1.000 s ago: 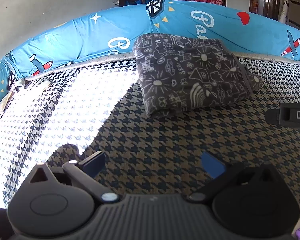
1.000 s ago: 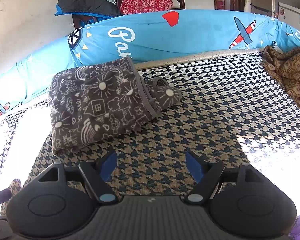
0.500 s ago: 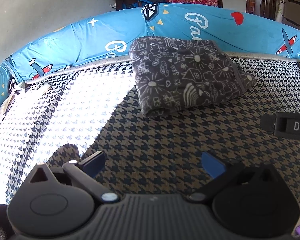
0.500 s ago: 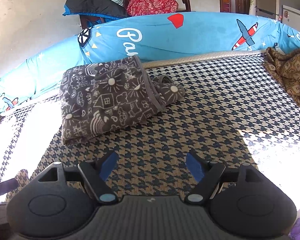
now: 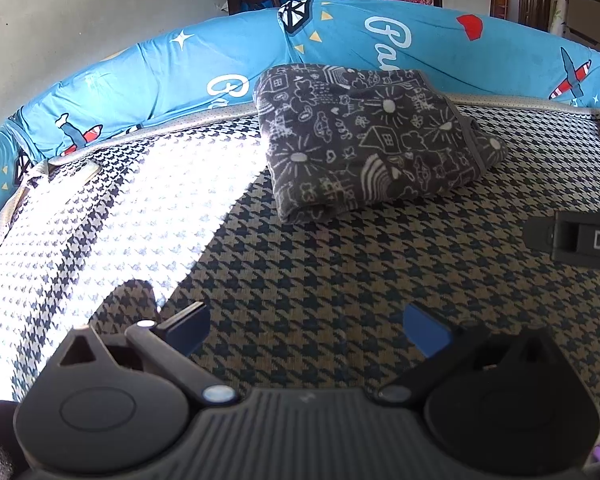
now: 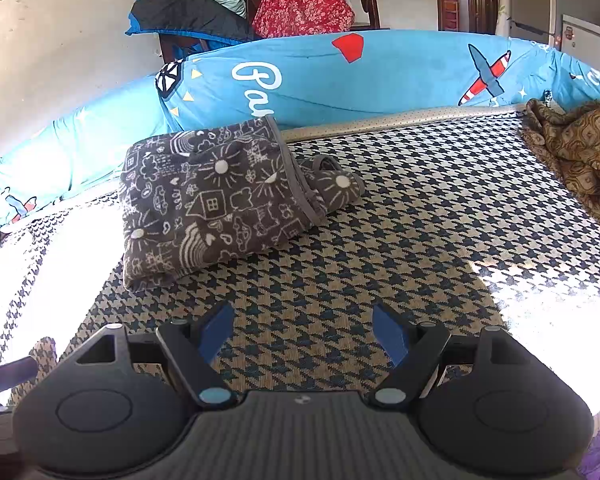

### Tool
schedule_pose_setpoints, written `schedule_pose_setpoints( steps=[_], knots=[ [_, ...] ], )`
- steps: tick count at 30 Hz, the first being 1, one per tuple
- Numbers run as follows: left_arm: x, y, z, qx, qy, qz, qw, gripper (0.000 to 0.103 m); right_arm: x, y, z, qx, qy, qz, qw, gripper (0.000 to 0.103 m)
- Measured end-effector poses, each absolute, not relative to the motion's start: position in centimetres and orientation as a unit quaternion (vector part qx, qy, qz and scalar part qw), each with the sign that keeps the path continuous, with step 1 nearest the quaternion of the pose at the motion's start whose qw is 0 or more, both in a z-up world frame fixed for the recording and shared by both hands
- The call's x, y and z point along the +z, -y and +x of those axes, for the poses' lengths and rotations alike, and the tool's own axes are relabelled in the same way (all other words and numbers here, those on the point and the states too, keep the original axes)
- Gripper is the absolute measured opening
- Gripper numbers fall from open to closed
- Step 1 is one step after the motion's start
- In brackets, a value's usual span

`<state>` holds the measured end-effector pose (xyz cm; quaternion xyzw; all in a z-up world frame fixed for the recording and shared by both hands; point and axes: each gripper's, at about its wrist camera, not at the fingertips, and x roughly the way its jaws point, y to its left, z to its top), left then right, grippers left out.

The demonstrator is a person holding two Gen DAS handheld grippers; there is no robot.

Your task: Fold clothes

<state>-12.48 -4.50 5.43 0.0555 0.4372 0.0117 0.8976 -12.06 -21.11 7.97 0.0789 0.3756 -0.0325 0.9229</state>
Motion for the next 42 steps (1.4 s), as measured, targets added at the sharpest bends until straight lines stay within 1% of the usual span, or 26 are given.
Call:
schedule_pose_setpoints(
  steps=[10,13,16,19,28,40,42],
  knots=[
    [2.4,3.0,-12.1,0.021,-0.488,0.042,0.872,0.103,6.8,20.8,-11.7,-0.031,-0.397,0.07,0.915,0.078],
    [1.3,2.4,-11.9,0.026,-0.5,0.037,0.865,0.103,6.1,20.6,-11.3,-0.033,-0.41,0.073,0.908,0.079],
    [0.4,2.0,-11.8,0.03,-0.507,0.035,0.86,0.103,5.4,20.3,-10.9,-0.032,-0.423,0.063,0.903,0.082],
    [-0.4,1.6,-11.5,0.031,-0.514,0.032,0.857,0.103,4.5,20.0,-10.6,-0.031,-0.437,0.059,0.897,0.083],
    [-2.0,0.9,-10.7,0.005,-0.517,0.021,0.856,0.103,2.2,19.3,-9.6,-0.035,-0.465,0.046,0.883,0.083],
    [-2.5,0.8,-9.4,-0.028,-0.505,0.018,0.862,0.103,-0.4,20.2,-7.8,-0.096,-0.47,0.015,0.877,0.084],
    [-2.5,0.7,-9.5,-0.031,-0.507,0.015,0.861,0.103,-0.7,20.6,-7.6,-0.105,-0.468,0.016,0.877,0.089]
  ],
)
